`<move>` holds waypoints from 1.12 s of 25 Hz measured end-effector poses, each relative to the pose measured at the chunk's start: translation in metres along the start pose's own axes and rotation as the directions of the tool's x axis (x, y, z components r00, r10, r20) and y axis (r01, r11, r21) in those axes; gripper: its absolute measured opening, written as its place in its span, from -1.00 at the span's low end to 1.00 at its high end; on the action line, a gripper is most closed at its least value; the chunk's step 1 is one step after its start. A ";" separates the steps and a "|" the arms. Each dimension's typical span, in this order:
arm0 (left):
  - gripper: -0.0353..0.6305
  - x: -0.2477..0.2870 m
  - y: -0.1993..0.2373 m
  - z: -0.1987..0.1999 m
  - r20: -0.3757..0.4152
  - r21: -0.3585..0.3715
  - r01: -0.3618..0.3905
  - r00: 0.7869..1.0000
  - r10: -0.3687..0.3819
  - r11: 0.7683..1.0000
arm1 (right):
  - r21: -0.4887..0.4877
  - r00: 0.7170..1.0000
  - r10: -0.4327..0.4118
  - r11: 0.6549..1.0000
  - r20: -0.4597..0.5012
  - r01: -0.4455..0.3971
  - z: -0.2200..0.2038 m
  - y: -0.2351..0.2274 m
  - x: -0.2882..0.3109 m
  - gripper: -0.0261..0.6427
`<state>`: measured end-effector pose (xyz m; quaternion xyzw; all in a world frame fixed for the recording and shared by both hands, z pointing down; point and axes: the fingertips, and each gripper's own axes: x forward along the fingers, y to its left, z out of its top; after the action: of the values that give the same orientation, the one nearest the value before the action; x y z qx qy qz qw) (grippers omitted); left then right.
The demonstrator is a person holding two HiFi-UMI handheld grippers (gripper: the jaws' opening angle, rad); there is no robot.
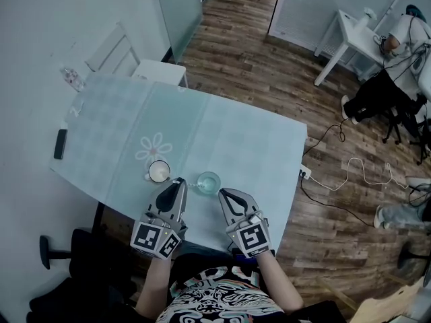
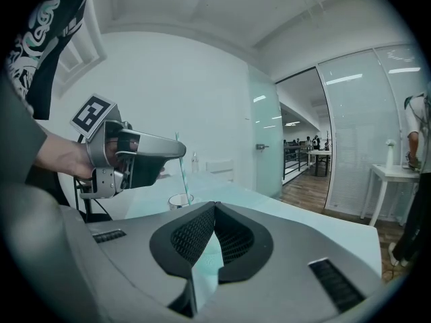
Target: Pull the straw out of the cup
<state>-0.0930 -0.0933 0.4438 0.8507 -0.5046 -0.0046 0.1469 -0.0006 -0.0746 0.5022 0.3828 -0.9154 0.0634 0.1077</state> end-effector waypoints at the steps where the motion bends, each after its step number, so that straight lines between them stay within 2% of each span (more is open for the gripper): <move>1: -0.78 -0.001 0.000 0.003 0.005 -0.008 0.005 1.000 -0.005 1.000 | -0.002 1.000 0.003 1.000 0.000 -0.003 0.001 0.001 0.001 -0.84; 8: -0.78 -0.011 -0.003 0.022 0.056 -0.038 0.030 0.998 -0.028 0.999 | -0.008 1.000 0.001 1.000 0.005 -0.001 0.005 0.001 0.005 -0.84; 12: -0.78 -0.014 -0.002 0.032 0.091 -0.071 0.020 0.996 -0.013 0.997 | -0.034 1.000 -0.010 0.999 0.011 0.010 0.007 -0.002 0.005 -0.84; 15: -0.78 -0.013 -0.003 0.034 0.094 -0.074 0.026 0.995 -0.019 0.997 | -0.025 1.000 -0.011 1.000 0.014 0.012 0.009 -0.001 0.004 -0.84; 19: -0.78 -0.012 0.000 0.029 0.085 -0.083 0.023 0.996 -0.016 0.996 | -0.071 1.000 0.000 0.997 0.019 0.001 0.010 0.003 0.005 -0.84; 22: -0.78 -0.013 0.000 0.026 0.088 -0.105 0.024 0.996 -0.015 0.994 | -0.064 0.999 0.033 0.997 0.013 -0.032 0.008 0.012 0.005 -0.81; 24: -0.78 -0.012 -0.002 0.026 0.091 -0.113 0.032 0.996 -0.022 0.993 | -0.095 0.998 0.066 0.993 -0.008 -0.067 0.005 0.019 0.007 -0.65; 28: -0.78 -0.013 -0.007 0.023 0.088 -0.156 0.059 0.995 -0.046 0.986 | -0.189 0.995 0.081 0.978 -0.059 -0.091 -0.005 0.029 0.009 -0.63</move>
<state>-0.0972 -0.0848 0.4181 0.8485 -0.4858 -0.0845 0.1923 -0.0267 -0.0597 0.5083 0.3287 -0.9299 -0.0104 0.1647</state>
